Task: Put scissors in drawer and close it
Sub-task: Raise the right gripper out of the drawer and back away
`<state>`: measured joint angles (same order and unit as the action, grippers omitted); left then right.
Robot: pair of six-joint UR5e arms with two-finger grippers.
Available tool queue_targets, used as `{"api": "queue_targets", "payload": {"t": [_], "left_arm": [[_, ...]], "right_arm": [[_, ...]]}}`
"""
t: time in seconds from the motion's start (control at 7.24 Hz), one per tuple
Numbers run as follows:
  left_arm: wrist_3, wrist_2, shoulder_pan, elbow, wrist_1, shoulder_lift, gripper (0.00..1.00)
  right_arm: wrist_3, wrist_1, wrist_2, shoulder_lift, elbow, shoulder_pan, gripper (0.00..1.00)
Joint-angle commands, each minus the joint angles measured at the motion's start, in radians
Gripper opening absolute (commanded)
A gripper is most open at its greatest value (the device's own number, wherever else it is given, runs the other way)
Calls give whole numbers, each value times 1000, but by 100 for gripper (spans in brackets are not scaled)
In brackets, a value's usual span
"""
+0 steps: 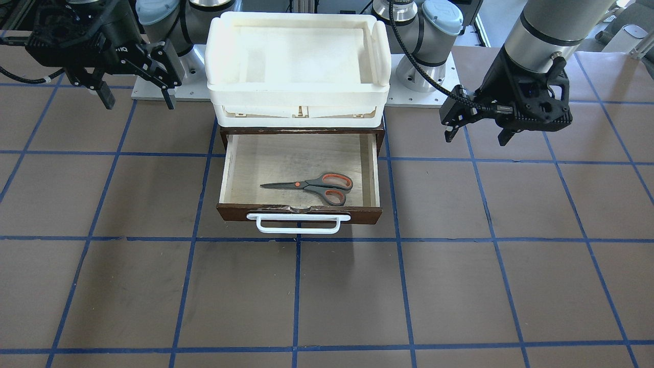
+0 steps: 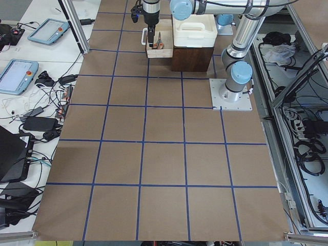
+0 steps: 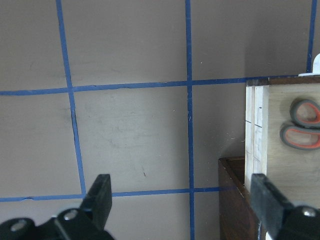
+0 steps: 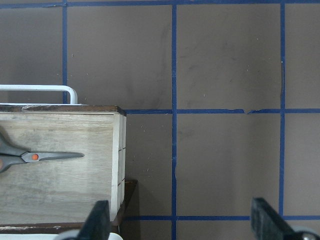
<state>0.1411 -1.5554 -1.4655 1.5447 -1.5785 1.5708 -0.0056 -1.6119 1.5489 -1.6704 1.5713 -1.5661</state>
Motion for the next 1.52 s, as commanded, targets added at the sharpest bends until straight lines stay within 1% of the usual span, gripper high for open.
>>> {"api": "queue_targets", "payload": {"t": [0.0, 1.38], "left_arm": [[0, 0, 1, 0, 0, 0, 100], [0, 1, 1, 0, 2, 1, 100]], "right_arm": [[7, -6, -3, 4, 4, 0, 100], [-14, 1, 0, 3, 3, 4, 100]]}}
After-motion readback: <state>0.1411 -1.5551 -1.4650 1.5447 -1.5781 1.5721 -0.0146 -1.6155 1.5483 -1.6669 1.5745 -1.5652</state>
